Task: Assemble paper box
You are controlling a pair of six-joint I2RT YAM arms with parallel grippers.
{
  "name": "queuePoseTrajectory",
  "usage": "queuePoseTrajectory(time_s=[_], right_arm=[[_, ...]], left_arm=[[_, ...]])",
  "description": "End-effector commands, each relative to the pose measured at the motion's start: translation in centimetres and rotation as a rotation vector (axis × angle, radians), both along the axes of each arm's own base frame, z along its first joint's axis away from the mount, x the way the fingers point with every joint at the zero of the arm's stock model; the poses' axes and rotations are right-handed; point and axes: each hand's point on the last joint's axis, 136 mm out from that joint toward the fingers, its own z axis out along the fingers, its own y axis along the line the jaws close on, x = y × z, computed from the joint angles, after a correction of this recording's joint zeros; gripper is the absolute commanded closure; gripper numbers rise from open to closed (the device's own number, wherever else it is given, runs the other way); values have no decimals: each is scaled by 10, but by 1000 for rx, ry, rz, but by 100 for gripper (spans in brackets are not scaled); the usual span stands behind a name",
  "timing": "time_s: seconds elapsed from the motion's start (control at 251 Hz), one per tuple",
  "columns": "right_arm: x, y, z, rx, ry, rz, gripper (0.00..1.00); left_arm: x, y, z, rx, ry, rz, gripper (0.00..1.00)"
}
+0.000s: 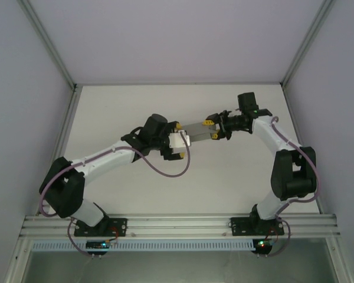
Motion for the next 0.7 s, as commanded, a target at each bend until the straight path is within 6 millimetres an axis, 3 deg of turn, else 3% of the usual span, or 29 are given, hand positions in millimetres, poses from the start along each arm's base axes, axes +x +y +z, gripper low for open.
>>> queuePoseTrajectory(time_s=[0.0,0.08,0.227,0.415,0.519,0.567,0.639,0.698], right_arm=[[-16,8,26,74,23,48,69],[-17,8,25,73,20,53,66],[-20,7,25,71,34,51,65],[-21,9,27,73,26,55,54],[-17,9,31,65,-17,36,31],[-14,5,35,55,-48,12,2],[0,-11,42,10,-144,-53,1],[16,-37,49,-79,-276,-122,1]], left_arm=[[24,-3,23,-71,-115,83,15],[22,-5,30,-97,-133,70,30],[22,-2,37,-107,-164,75,42],[21,0,38,-107,-170,76,60],[20,0,37,-96,-166,73,66],[19,1,34,-80,-158,69,68],[18,4,30,-48,-140,62,69],[13,9,23,-7,-93,45,69]])
